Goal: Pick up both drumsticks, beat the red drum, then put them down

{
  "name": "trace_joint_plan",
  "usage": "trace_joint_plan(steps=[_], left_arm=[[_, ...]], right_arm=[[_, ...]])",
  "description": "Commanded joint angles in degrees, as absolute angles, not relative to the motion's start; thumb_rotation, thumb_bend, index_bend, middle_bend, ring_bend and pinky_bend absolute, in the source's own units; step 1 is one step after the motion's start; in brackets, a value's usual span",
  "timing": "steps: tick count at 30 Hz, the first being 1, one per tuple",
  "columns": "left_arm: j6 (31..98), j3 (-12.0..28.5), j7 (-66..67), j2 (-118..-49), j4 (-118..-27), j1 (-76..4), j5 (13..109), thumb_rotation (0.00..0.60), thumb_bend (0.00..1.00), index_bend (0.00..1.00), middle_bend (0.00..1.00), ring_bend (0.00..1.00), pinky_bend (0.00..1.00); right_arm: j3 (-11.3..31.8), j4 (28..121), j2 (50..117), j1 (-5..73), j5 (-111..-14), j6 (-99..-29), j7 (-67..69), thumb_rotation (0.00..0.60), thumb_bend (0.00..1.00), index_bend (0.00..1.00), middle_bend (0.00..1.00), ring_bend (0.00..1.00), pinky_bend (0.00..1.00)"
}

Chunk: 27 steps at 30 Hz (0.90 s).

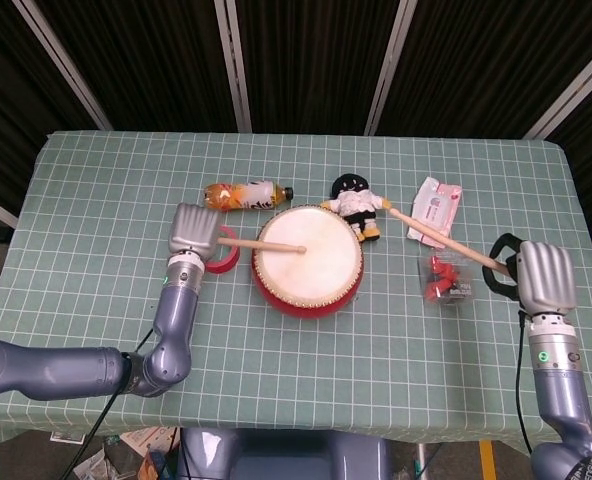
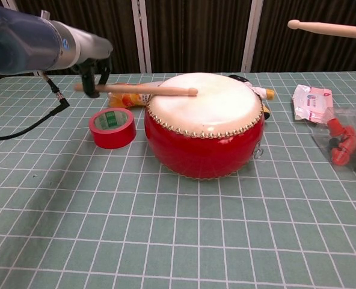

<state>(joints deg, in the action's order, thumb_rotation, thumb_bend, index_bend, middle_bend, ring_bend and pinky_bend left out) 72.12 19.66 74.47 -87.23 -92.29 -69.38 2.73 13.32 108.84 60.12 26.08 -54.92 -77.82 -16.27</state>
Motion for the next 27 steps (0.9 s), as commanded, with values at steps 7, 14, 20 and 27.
trace_joint_plan(steps=[7,14,20,27], left_arm=[[73.5,24.1,63.3,-81.5,-98.6,-67.7,9.2,0.6,0.58,0.77,1.0,1.0,1.0],[75.5,24.6,48.0,-74.4,-108.0,-59.5,24.5,0.6,0.58,0.77,1.0,1.0,1.0],[78.6,21.1,39.1,-66.3,-118.9,-49.5,29.6,0.6,0.58,0.77,1.0,1.0,1.0],[80.1,13.6,26.8,-60.7,-123.7,-37.3,40.7,0.6,0.58,0.77,1.0,1.0,1.0]], right_arm=[[13.2,109.1,60.5,25.4,-56.1,-78.2,-17.5,0.6,0.62,1.0,1.0,1.0,1.0],[13.1,109.3,61.0,25.0,-57.2,-78.6,-18.3,0.6,0.62,1.0,1.0,1.0,1.0],[13.2,109.1,61.5,24.6,-59.8,-78.7,-17.0,0.6,0.62,1.0,1.0,1.0,1.0],[14.2,111.2,60.9,24.6,-59.8,-76.8,-13.9,0.6,0.62,1.0,1.0,1.0,1.0]])
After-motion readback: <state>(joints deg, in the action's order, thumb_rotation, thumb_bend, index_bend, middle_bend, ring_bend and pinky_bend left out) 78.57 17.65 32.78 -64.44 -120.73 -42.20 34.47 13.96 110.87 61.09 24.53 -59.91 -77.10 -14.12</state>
